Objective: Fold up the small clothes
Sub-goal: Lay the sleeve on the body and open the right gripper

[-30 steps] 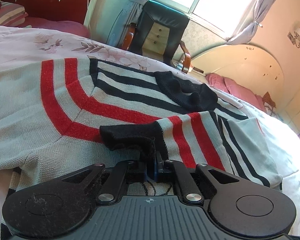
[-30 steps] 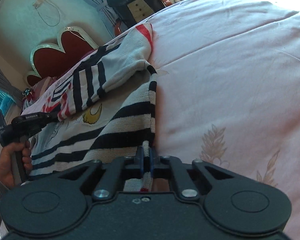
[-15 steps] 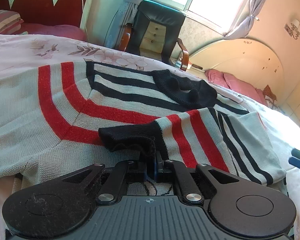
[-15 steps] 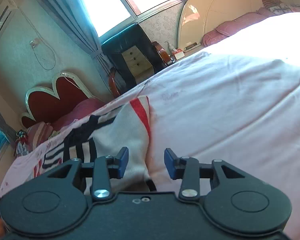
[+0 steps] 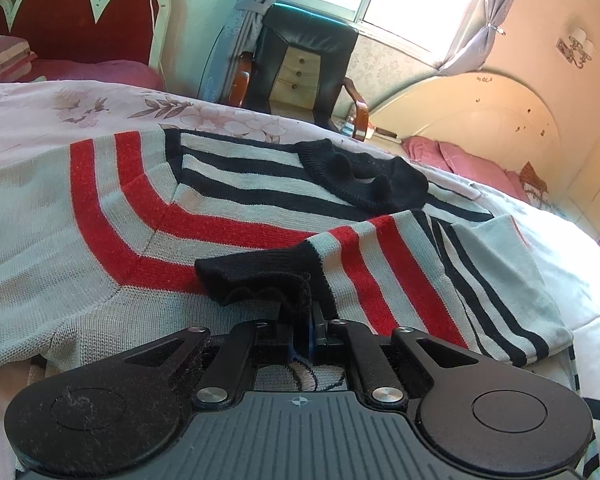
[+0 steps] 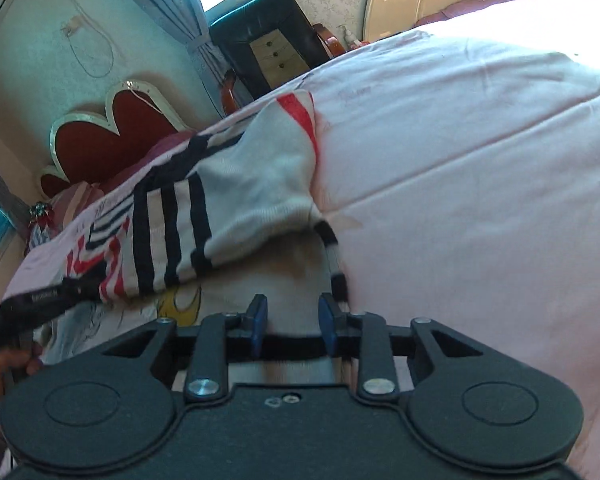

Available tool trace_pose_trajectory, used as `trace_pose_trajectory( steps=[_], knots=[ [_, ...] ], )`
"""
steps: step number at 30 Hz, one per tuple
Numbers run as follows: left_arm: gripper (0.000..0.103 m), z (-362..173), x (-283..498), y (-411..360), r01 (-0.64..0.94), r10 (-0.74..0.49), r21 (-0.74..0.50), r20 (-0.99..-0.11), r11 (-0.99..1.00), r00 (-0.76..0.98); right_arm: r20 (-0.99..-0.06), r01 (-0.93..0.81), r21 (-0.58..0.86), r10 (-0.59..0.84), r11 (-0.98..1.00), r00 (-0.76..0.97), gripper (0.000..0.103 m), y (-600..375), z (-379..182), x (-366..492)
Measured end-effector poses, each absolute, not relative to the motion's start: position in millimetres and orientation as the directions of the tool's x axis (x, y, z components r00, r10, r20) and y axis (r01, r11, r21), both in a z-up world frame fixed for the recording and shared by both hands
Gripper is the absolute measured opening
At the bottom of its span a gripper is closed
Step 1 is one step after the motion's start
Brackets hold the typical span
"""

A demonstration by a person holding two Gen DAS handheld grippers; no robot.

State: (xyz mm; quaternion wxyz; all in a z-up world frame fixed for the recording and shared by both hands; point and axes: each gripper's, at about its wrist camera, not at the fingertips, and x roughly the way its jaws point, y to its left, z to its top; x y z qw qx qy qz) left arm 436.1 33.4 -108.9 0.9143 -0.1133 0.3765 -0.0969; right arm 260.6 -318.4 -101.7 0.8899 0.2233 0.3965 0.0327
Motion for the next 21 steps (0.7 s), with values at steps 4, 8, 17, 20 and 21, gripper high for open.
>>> trace_pose_trajectory(
  steps=[4,8,17,20,21],
  knots=[
    [0.005,-107.8,436.9,32.4,0.105,-0.262,-0.267,-0.669,0.958,0.695,-0.705,0.112,0.393,0.221,0.913,0.673,0.028,-310.9,-92.5,239.6],
    [0.005,-107.3,438.0,31.3,0.115,-0.261,-0.253,-0.672,0.960,0.693,-0.670,0.098,0.389,0.209,0.916,0.712,0.033,-311.0,-82.6,235.8],
    [0.005,-105.7,437.5,27.2,0.118,-0.247,-0.231,-0.677,0.966,0.693,-0.575,0.082,0.475,0.238,0.876,0.782,0.060,-344.6,-83.1,386.9],
    [0.005,-106.0,437.5,28.1,0.115,-0.249,-0.237,-0.676,0.965,0.693,-0.637,0.126,0.495,0.260,0.860,0.726,0.056,-349.2,-104.2,421.4],
    [0.005,-106.1,437.2,28.7,0.113,-0.250,-0.241,-0.676,0.964,0.694,-0.647,0.124,0.484,0.258,0.866,0.717,0.052,-347.0,-108.6,425.3]
  ],
)
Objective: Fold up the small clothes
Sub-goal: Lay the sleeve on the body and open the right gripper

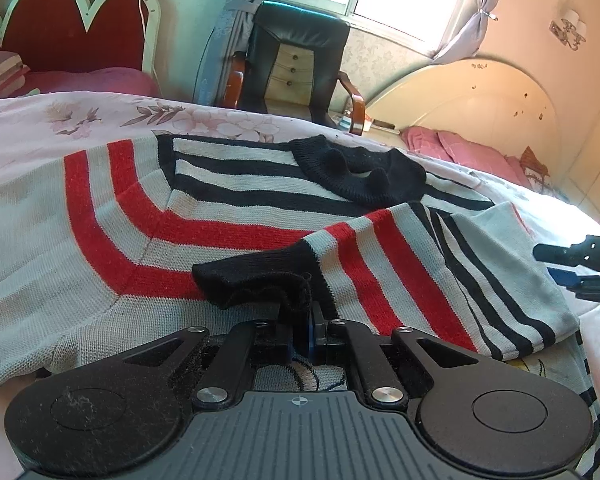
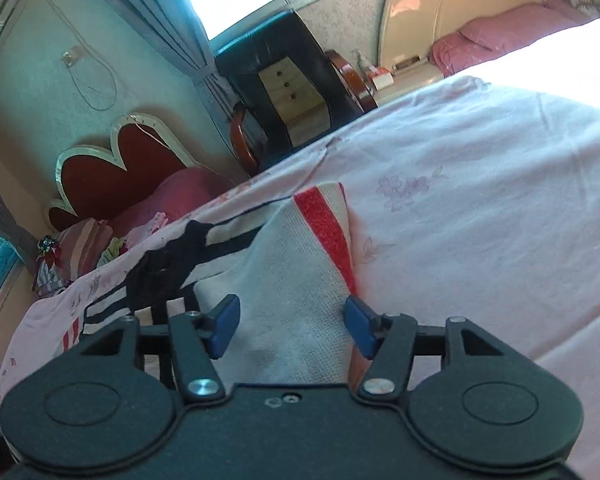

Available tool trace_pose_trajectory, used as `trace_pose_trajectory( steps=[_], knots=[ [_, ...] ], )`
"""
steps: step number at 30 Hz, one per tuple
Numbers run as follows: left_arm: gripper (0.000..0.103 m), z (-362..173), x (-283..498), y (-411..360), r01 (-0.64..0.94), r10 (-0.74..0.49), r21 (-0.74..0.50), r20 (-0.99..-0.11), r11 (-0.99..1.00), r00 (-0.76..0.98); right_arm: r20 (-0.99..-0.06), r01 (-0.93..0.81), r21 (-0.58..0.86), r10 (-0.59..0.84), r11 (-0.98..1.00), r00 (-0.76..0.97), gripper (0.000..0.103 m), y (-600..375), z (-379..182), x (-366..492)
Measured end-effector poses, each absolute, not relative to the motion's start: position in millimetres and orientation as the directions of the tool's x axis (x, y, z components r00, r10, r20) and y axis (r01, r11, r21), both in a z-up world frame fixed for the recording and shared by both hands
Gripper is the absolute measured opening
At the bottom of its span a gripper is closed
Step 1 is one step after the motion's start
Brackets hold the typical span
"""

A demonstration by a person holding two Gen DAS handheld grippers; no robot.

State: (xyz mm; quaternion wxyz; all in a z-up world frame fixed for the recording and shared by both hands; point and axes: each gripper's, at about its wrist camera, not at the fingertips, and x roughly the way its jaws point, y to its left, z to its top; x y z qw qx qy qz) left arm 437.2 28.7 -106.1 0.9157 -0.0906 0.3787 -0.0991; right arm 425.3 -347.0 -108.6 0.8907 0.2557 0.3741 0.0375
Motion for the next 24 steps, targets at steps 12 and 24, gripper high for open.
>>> trace_pose_trajectory(
  steps=[12,24],
  knots=[
    [0.006,-104.2,429.3,25.6,0.084,-0.215,-0.223,-0.663,0.971,0.717,-0.680,0.139,0.339,0.141,0.930,0.719,0.021,-344.0,-106.6,411.4],
    [0.005,-100.0,432.5,18.3,0.091,-0.194,-0.184,-0.686,0.979,0.701,-0.728,0.069,0.131,0.049,0.989,0.683,0.034,-314.8,-105.0,374.0]
  ],
)
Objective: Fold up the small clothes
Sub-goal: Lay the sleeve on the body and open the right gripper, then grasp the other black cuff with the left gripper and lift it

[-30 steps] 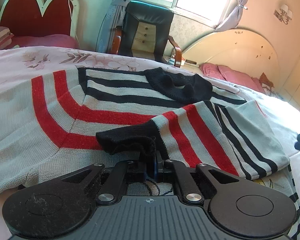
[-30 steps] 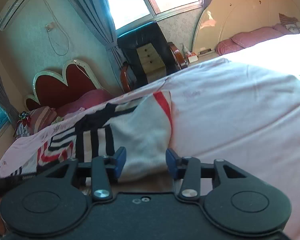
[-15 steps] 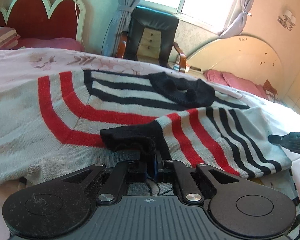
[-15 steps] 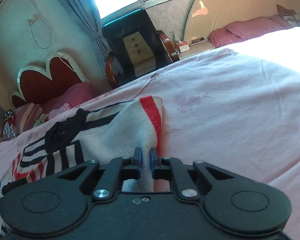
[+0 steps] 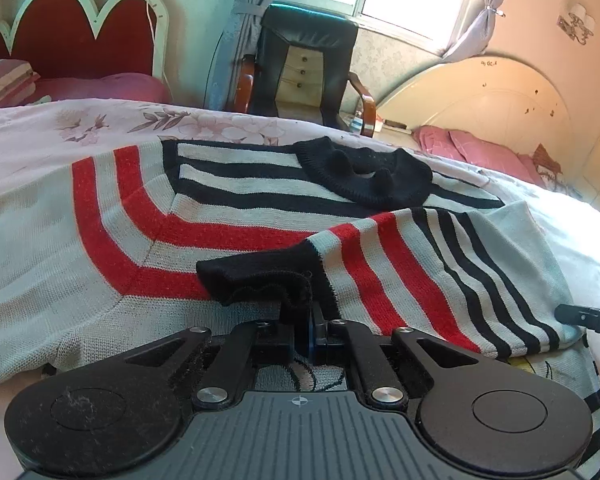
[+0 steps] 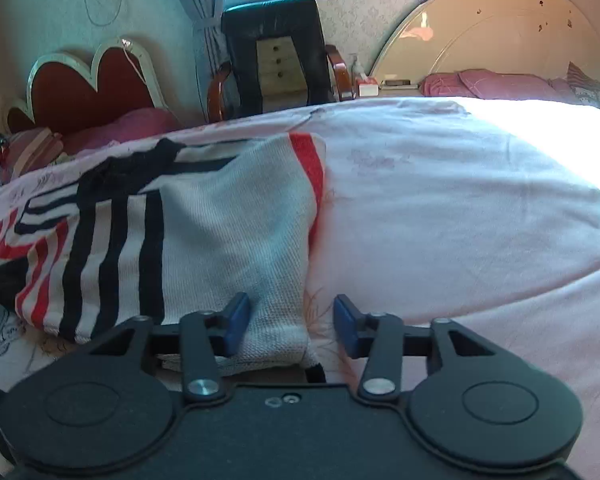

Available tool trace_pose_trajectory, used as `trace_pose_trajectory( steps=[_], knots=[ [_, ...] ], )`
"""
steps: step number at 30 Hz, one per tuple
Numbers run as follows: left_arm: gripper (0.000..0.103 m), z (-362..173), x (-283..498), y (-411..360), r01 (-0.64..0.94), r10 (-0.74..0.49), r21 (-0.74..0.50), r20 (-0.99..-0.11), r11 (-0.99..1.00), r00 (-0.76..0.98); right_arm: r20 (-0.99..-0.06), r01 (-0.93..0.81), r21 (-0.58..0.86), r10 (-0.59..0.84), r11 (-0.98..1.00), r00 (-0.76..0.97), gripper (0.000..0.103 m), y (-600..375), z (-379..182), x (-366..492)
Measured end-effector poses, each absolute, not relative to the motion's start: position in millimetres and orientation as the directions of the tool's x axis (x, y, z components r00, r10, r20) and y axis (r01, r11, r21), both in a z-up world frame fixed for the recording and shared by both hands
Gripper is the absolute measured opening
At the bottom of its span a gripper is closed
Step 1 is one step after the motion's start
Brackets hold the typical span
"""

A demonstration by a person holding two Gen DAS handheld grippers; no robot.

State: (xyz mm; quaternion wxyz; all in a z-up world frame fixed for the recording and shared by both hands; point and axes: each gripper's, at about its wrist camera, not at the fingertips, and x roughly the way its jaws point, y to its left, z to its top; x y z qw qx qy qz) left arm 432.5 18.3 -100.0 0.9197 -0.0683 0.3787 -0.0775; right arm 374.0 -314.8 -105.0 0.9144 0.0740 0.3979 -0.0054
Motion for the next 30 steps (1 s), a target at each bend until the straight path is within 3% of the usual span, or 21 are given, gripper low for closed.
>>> trace_pose_trajectory(
  steps=[3,6,14,18,30],
  knots=[
    [0.005,-99.6,432.5,17.4,0.107,-0.195,-0.169,-0.691,0.980,0.696,-0.725,0.087,0.143,0.045,0.986,0.688,0.022,-310.9,-94.4,363.5],
    [0.005,-100.4,435.8,20.2,0.109,-0.210,-0.187,-0.697,0.976,0.686,-0.729,0.091,0.136,0.038,0.986,0.683,0.034,-302.6,-83.7,327.5],
    [0.006,-101.4,438.9,22.9,0.144,-0.236,-0.189,-0.701,0.971,0.673,-0.773,0.109,0.073,-0.013,0.991,0.634,0.035,-283.5,-92.3,261.6],
    [0.006,-100.9,440.3,23.8,0.155,-0.244,-0.189,-0.704,0.970,0.667,-0.778,0.140,0.090,-0.018,0.986,0.627,0.045,-286.2,-86.7,250.6],
    [0.006,-101.3,441.3,24.2,0.175,-0.253,-0.183,-0.703,0.968,0.665,-0.804,0.158,0.104,-0.011,0.982,0.595,0.045,-281.1,-94.2,236.0]
  ],
)
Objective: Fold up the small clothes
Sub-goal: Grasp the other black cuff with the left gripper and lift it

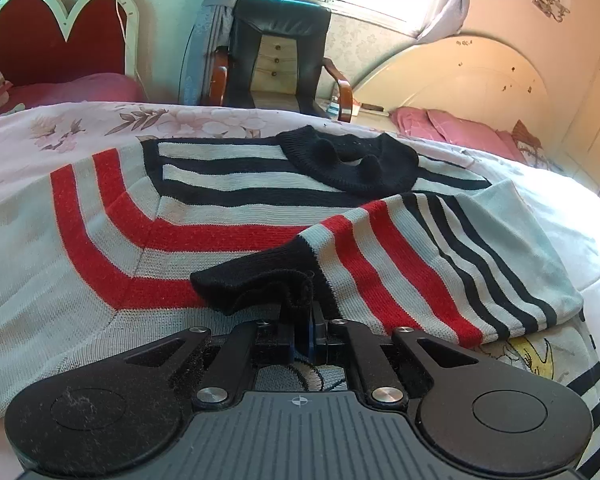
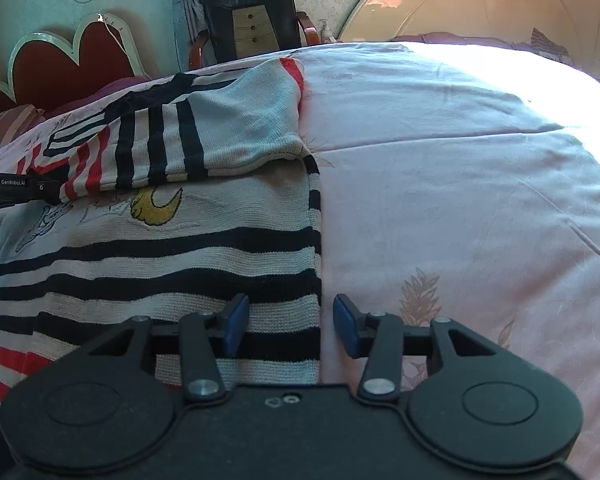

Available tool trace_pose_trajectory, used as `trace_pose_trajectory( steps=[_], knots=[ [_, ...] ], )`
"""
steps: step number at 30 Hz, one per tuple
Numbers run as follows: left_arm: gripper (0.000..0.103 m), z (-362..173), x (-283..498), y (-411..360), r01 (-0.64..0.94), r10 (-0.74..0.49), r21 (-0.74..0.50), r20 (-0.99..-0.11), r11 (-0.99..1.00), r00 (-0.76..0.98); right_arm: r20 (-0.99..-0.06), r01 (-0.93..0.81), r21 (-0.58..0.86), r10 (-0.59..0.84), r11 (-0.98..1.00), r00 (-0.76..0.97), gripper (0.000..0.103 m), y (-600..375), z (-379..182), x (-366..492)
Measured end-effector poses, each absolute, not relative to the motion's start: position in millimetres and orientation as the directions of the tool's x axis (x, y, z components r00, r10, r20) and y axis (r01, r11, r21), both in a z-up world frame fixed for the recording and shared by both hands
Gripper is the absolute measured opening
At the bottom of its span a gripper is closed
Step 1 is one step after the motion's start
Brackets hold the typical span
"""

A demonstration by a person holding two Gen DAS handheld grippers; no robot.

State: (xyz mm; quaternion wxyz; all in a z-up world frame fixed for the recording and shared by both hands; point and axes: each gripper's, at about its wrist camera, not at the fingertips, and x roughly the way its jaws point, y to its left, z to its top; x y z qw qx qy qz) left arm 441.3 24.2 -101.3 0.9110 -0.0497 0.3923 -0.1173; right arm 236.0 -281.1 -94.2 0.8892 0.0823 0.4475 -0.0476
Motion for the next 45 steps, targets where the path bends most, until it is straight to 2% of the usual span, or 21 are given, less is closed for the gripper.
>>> trace_pose_trajectory(
  steps=[2,4,6,10,13,14,15,17,18,20,21,23,26,30,35,36,37,38,40,42,45],
  knots=[
    [0.006,-101.1,442.6,24.6,0.179,-0.256,-0.184,-0.704,0.967,0.663,-0.806,0.150,0.106,-0.003,0.983,0.592,0.043,-279.7,-95.6,235.5],
    [0.006,-99.9,441.9,24.8,0.182,-0.258,-0.182,-0.702,0.966,0.664,-0.801,0.136,0.105,0.003,0.985,0.598,0.031,-277.4,-97.1,233.9],
    [0.006,-98.1,438.7,23.1,0.187,-0.244,-0.158,-0.687,0.970,0.684,-0.797,0.136,0.085,-0.015,0.987,0.603,0.011,-276.7,-95.0,232.5],
    [0.005,-101.1,436.2,18.5,0.180,-0.221,-0.132,-0.679,0.975,0.700,-0.799,0.155,0.099,-0.014,0.983,0.601,0.011,-282.0,-96.7,230.4],
    [0.006,-89.5,429.2,19.6,0.173,-0.205,-0.115,-0.665,0.978,0.719,-0.780,0.180,0.131,-0.010,0.975,0.625,0.028,-286.6,-89.8,228.0],
    [0.013,-84.3,423.3,23.9,0.169,-0.207,-0.120,-0.650,0.978,0.731,-0.771,0.183,0.148,-0.003,0.972,0.637,0.030,-288.2,-87.6,227.2],
    [0.042,-78.5,415.6,30.5,0.150,-0.192,-0.121,-0.636,0.981,0.748,-0.765,0.187,0.156,-0.001,0.970,0.644,0.030,-289.3,-86.1,227.8],
    [0.089,-67.8,397.4,49.9,0.068,-0.118,-0.105,-0.607,0.992,0.786,-0.749,0.192,0.170,0.000,0.966,0.662,0.031,-291.2,-83.1,230.2],
    [0.089,-62.2,384.9,66.8,0.031,-0.094,-0.118,-0.579,0.993,0.810,-0.745,0.195,0.176,0.001,0.965,0.667,0.031,-291.8,-81.8,232.8],
    [0.085,-55.7,362.7,106.6,-0.040,-0.075,-0.188,-0.567,0.981,0.820,-0.739,0.194,0.179,0.002,0.965,0.674,0.031,-290.3,-79.0,238.9],
    [0.068,-54.9,351.5,130.2,-0.093,-0.056,-0.232,-0.563,0.968,0.824,-0.737,0.189,0.177,0.003,0.966,0.676,0.031,-288.3,-77.8,242.2],
    [0.042,-57.1,331.0,180.0,-0.214,-0.014,-0.326,-0.575,0.921,0.818,-0.733,0.174,0.173,0.009,0.969,0.680,0.031,-282.7,-76.4,248.1],
    [0.042,-70.6,299.2,252.3,-0.397,0.055,-0.465,-0.593,0.791,0.803,-0.732,0.151,0.168,0.021,0.974,0.681,0.031,-269.1,-75.4,255.8],
    [0.042,-92.4,268.6,319.4,-0.554,0.136,-0.555,-0.619,0.620,0.773,-0.732,0.117,0.160,0.038,0.980,0.680,0.031,-249.1,-73.3,264.6],
    [0.039,-121.6,257.4,368.9,-0.526,0.117,-0.742,-0.530,0.415,0.840,-0.731,0.099,0.168,0.057,0.981,0.680,0.033,-229.9,-69.0,272.8],
    [0.013,-122.2,261.7,372.3,-0.533,0.124,-0.732,-0.537,0.424,0.835,-0.730,0.104,0.182,0.064,0.978,0.681,0.033,-228.3,-68.4,275.0],
    [0.005,-119.0,269.1,370.2,-0.555,0.135,-0.697,-0.562,0.454,0.816,-0.728,0.111,0.195,0.068,0.974,0.683,0.033,-227.6,-67.7,277.6],
    [0.005,-110.1,276.0,363.0,-0.547,0.149,-0.662,-0.559,0.513,0.816,-0.725,0.120,0.205,0.068,0.971,0.686,0.033,-227.3,-67.1,280.3],
    [0.005,-76.9,297.2,325.0,-0.410,0.123,-0.556,-0.480,0.723,0.869,-0.717,0.143,0.217,0.059,0.966,0.695,0.033,-227.7,-65.0,287.5],
    [0.005,-52.3,320.7,270.0,-0.227,0.006,-0.453,-0.438,0.862,0.899,-0.710,0.163,0.230,0.051,0.959,0.703,0.035,-227.5,-63.3,295.9],
    [0.005,-36.5,350.9,172.4,0.014,-0.158,-0.313,-0.439,0.950,0.885,-0.696,0.175,0.261,0.059,0.949,0.716,0.035,-227.3,-60.8,307.1]
  ],
)
